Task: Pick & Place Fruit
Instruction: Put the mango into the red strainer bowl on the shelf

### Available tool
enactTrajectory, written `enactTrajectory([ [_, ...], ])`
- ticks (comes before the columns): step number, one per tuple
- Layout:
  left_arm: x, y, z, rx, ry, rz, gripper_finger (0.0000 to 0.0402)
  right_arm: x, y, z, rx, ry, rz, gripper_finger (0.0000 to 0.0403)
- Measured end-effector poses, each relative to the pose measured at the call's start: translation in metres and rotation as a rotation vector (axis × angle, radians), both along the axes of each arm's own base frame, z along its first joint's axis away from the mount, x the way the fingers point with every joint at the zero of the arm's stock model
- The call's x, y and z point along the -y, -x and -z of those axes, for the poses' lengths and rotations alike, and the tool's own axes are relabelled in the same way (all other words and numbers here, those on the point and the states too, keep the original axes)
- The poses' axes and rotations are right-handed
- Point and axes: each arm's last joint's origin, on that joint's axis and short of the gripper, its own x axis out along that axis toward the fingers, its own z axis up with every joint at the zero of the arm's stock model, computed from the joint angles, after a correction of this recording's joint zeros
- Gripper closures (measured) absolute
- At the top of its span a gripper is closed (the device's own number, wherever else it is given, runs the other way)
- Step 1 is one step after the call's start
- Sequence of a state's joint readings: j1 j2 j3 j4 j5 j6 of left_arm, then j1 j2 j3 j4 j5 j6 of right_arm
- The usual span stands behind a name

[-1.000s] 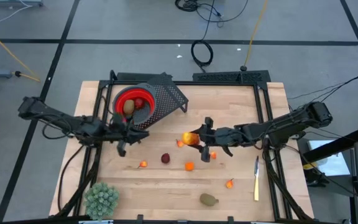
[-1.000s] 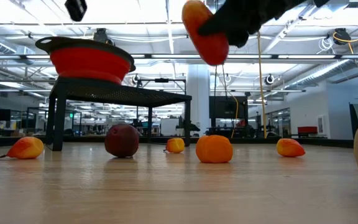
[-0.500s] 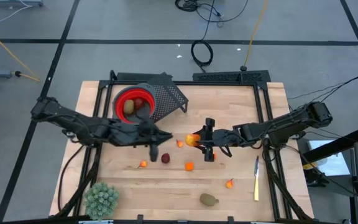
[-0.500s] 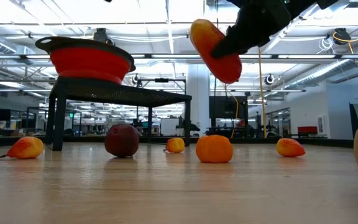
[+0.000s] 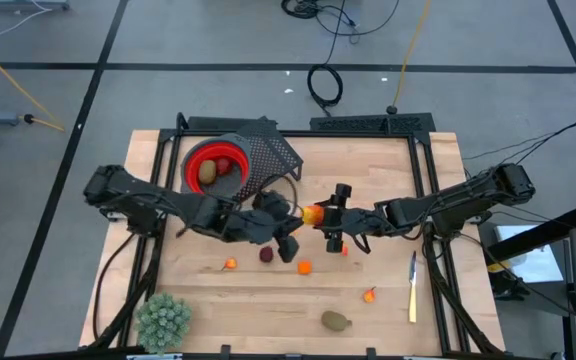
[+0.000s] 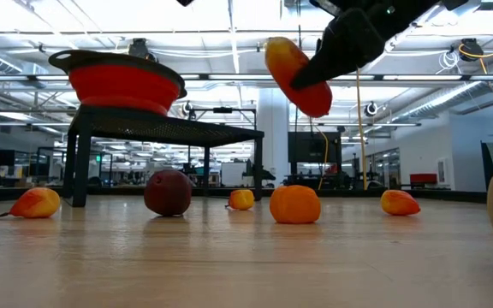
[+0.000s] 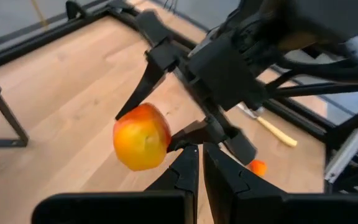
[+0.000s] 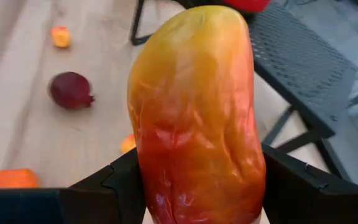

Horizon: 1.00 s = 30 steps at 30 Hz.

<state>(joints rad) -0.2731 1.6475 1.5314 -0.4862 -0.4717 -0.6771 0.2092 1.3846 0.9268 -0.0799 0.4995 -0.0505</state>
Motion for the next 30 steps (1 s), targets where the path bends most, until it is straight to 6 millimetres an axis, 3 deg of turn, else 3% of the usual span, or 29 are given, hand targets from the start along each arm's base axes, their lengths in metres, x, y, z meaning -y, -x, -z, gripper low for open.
enactTrajectory([
  [7, -0.007, -0.011, 0.015, -0.064, 0.039, -0.008, 0.038, 0.0, 0.001, 0.001, -0.013, 0.007, 0.0, 0.0167],
  [13, -0.01, -0.012, 0.015, -0.079, 0.103, 0.059, 0.038, 0.0, 0.001, 0.001, -0.027, 0.038, -0.021, 0.0168],
  [25, -0.019, -0.014, 0.016, -0.082, 0.1, 0.034, 0.0379, 0.0, 0.0, 0.001, -0.021, 0.038, -0.023, 0.0168],
  [30, -0.026, -0.015, 0.016, -0.081, 0.107, 0.012, 0.0342, 0.0, 0.0, 0.001, -0.021, 0.038, -0.023, 0.0166],
])
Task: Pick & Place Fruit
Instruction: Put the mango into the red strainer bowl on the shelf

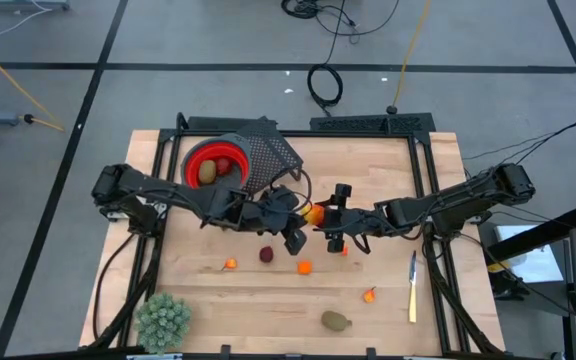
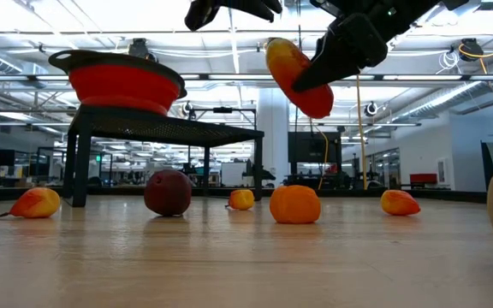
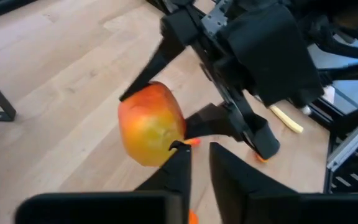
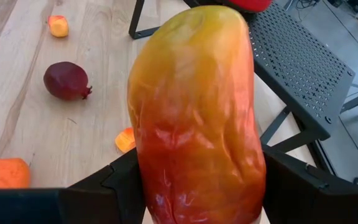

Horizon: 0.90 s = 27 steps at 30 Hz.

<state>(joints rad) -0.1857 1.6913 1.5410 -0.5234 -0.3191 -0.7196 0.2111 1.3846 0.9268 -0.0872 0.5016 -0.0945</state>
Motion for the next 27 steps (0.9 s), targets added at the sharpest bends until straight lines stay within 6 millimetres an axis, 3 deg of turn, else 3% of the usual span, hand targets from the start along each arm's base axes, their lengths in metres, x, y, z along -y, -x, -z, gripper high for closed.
enactTrajectory([
  [14, -0.021, 0.001, 0.004, -0.036, 0.034, -0.117, 0.0121, 0.0, -0.001, -0.002, 0.01, 0.037, 0.008, 0.0167],
  [20, -0.02, -0.006, 0.013, -0.049, 0.032, -0.117, 0.0067, -0.001, -0.003, -0.006, 0.056, 0.071, -0.001, 0.0168],
  [27, -0.02, -0.014, 0.02, -0.045, 0.007, -0.094, 0.0038, -0.004, -0.006, -0.012, 0.115, 0.082, -0.024, 0.0167],
])
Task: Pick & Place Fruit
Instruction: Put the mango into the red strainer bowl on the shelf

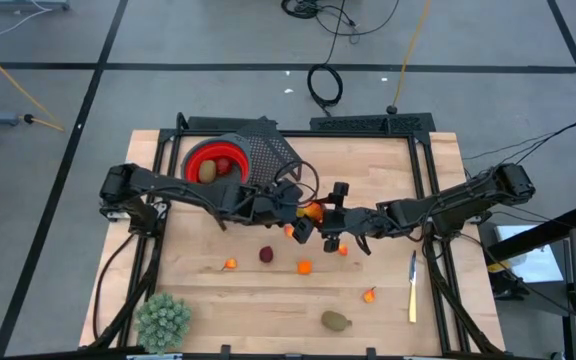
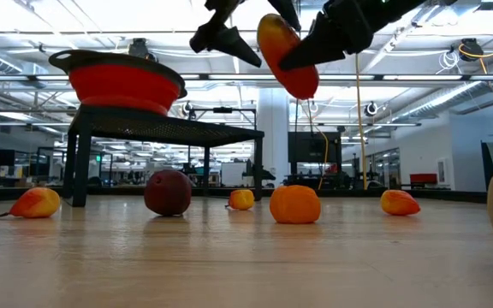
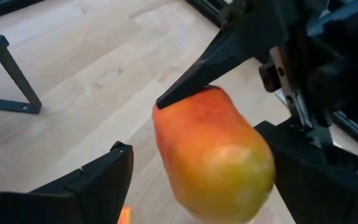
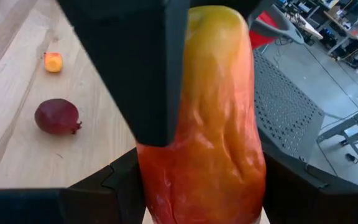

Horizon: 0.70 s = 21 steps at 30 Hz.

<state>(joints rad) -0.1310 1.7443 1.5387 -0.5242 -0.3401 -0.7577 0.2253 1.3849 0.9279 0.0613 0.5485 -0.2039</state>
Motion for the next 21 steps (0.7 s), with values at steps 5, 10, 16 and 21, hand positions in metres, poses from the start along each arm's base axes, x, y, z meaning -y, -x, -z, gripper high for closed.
enactTrajectory([
  [5, -0.0029, -0.0011, 0.0011, -0.001, 0.004, -0.012, 0.0039, -0.0021, 0.0006, 0.0003, -0.002, -0.003, -0.005, 0.0168],
  [10, -0.0033, -0.0012, 0.001, 0.0, 0.008, -0.007, 0.0086, -0.0051, 0.0011, 0.0002, 0.0, -0.004, -0.011, 0.0164],
  [16, -0.0032, -0.0015, 0.0008, 0.001, 0.02, 0.001, 0.0191, -0.0053, 0.0009, 0.0003, 0.008, -0.021, -0.005, 0.016],
  [21, -0.003, -0.0014, 0.0011, -0.004, 0.056, 0.027, 0.0232, -0.0059, 0.0014, 0.0015, 0.026, -0.107, 0.018, 0.0142],
])
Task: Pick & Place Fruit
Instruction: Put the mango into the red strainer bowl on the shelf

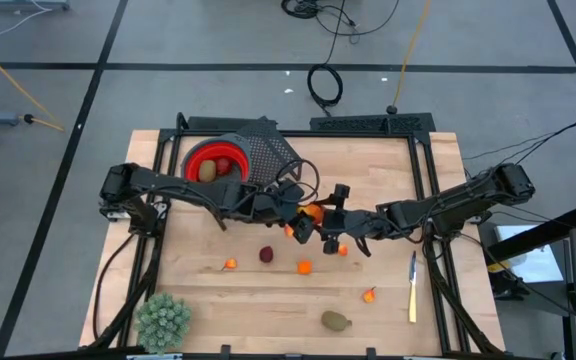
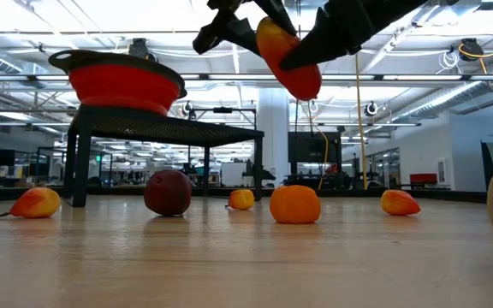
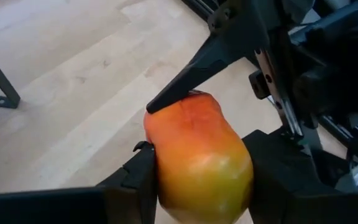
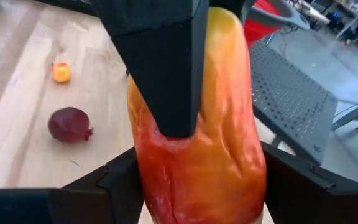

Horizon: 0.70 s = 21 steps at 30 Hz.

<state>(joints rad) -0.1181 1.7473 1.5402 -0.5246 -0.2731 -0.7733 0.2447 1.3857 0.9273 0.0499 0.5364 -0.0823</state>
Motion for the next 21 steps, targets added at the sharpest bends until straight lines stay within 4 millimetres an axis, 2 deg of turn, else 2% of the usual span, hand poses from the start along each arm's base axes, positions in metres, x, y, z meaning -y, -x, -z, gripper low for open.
enactTrajectory([
  [10, -0.001, 0.008, 0.008, -0.121, -0.036, -0.006, 0.0222, -0.003, 0.003, 0.005, -0.061, -0.093, -0.076, 0.0105],
  [17, -0.003, 0.011, 0.011, -0.157, -0.035, -0.038, 0.0226, -0.003, 0.011, 0.015, -0.165, -0.15, -0.031, 0.011],
  [21, -0.002, 0.016, 0.003, -0.136, -0.028, -0.035, 0.0226, -0.004, 0.017, 0.022, -0.239, -0.168, -0.007, 0.0121],
])
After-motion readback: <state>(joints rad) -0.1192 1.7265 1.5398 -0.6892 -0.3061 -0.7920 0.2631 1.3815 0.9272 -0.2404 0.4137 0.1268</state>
